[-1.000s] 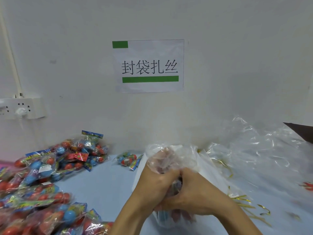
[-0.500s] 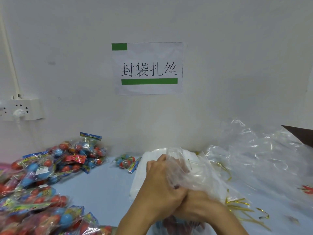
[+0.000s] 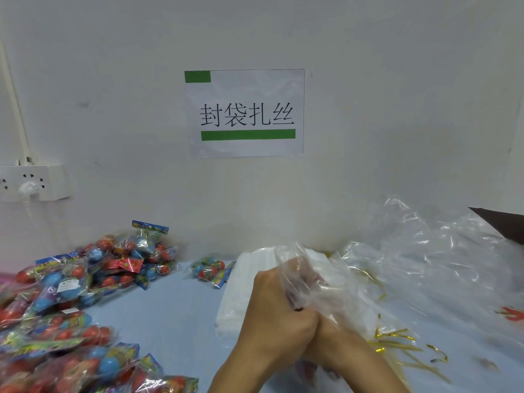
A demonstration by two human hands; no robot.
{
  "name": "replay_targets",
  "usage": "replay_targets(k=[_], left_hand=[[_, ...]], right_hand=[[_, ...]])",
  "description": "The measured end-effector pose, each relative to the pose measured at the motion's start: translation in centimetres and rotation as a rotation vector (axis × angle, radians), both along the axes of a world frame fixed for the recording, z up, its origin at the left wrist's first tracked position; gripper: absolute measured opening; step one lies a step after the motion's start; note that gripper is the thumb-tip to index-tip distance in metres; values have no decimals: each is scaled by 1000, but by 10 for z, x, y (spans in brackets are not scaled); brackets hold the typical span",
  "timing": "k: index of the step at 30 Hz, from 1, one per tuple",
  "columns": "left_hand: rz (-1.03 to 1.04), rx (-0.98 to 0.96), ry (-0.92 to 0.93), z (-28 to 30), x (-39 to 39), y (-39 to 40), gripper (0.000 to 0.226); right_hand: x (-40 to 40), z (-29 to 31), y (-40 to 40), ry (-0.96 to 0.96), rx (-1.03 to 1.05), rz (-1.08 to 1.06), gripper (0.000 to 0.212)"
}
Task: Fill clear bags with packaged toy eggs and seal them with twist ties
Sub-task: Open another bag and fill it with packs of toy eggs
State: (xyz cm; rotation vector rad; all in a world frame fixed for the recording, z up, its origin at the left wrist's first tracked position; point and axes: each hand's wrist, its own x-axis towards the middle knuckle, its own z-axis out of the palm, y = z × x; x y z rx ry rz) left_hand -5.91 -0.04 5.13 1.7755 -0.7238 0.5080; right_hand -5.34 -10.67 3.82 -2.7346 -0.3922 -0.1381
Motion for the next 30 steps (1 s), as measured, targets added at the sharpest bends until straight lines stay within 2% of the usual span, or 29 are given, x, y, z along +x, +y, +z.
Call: replay_targets(k=[2, 4, 6, 7, 10, 16, 18, 20, 22, 23, 25, 27, 30], left_hand=[[-7, -82, 46, 1, -1, -2, 26], [-12, -128, 80, 3, -2, -2, 26], [-47, -151, 95, 5, -3, -1, 13], [-74, -161, 106, 7, -4, 0, 5], [-92, -177, 121, 6, -2, 1, 3], [-56, -183, 87, 7, -1, 4, 10], [-45, -146, 78, 4, 1, 4, 7], [-24, -87, 66, 0, 4, 4, 4], [-9, -49, 70, -4, 7, 3, 16], [-6, -46, 83, -4, 7, 2, 22], [-10, -38, 121, -6, 7, 3, 32], [2, 28, 167, -8, 8, 8, 42], [16, 67, 269, -9, 13, 17, 68]], right_hand=[[-1, 7, 3, -1, 0, 17, 16], [0, 4, 2, -18, 146, 86, 22], [-3, 6, 2, -34, 234, 95, 24], [-4, 5, 0, -36, 237, 88, 24], [-5, 5, -2, -29, 240, 95, 20], [-7, 10, 6, 22, 260, 63, 22], [-10, 10, 8, 37, 216, 4, 11], [-13, 11, 8, 44, 217, -44, 23], [-13, 10, 6, 113, 179, -73, 35], [-14, 10, 5, 164, 147, -91, 34], [-9, 6, 2, 111, 199, -137, 10], [-6, 5, -3, 46, 338, -170, 19], [-3, 11, -13, 37, 704, -233, 22]])
